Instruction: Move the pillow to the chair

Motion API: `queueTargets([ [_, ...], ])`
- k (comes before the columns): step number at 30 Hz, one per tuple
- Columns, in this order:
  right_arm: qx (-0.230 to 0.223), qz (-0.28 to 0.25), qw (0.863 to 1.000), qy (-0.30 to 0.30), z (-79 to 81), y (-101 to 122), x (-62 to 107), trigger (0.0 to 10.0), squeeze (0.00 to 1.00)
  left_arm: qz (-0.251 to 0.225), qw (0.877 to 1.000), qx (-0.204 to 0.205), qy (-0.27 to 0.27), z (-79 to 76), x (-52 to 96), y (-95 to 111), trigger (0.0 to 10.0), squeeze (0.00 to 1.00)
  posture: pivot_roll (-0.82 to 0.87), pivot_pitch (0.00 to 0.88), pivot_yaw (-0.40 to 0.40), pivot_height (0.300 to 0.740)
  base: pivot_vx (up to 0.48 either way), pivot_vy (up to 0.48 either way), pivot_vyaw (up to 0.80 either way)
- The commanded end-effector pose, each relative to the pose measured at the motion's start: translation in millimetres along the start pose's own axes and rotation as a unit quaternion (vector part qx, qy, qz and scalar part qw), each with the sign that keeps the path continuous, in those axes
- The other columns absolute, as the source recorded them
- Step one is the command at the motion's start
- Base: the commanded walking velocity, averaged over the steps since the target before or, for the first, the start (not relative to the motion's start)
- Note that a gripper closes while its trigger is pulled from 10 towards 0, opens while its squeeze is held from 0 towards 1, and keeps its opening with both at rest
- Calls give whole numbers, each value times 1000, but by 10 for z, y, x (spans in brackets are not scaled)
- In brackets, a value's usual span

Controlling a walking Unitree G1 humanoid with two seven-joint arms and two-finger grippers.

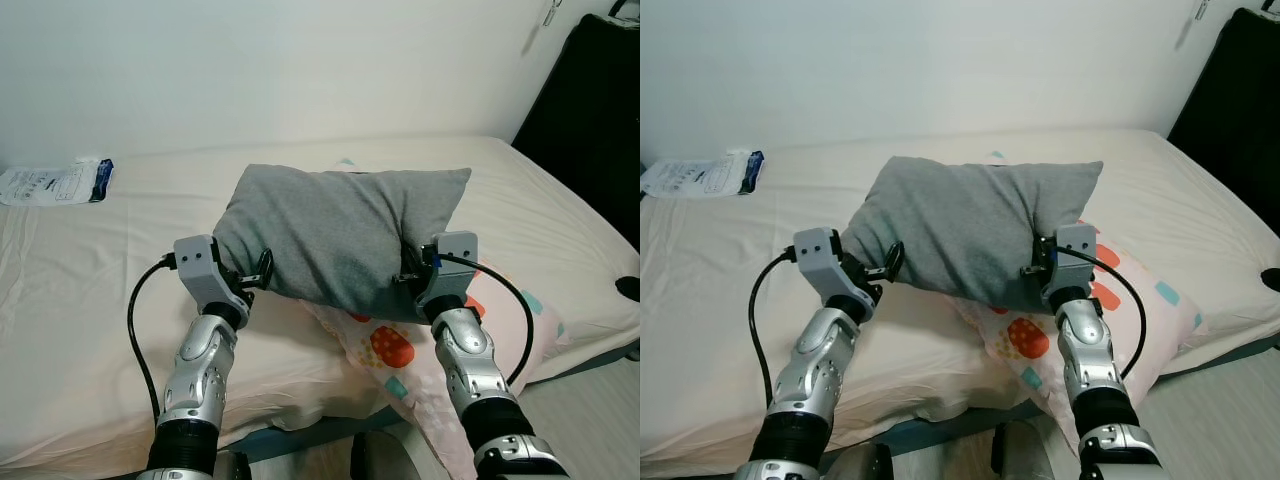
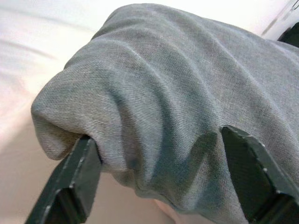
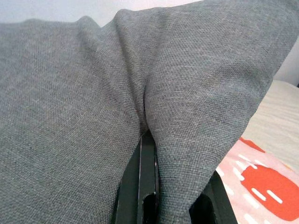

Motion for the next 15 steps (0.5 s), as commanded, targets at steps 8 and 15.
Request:
queueTargets([
  [8,32,-24,999,4,37,92,-46,2627,0,28,999,-8,-30,-199,-100,-72,10000,0,-36,0,-80,629,0,0,0],
  [15,35,-22,999,2,28,87,-53,4588,0,39,998,10,-40,-259,-131,-102,0,0,-36,0,-80,629,0,0,0],
])
Point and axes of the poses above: a point about 5 cm out from each wrist's last joint towards the gripper, its own x axis pointing back from the gripper into the wrist, its own y axis along the axis of the wrist's last joint, z = x × y, the point moved 4 cm from there along -x, pointing out of the wrist towards the gripper, and after that the axes turned 8 degrees about x, right-handed, at the moved point
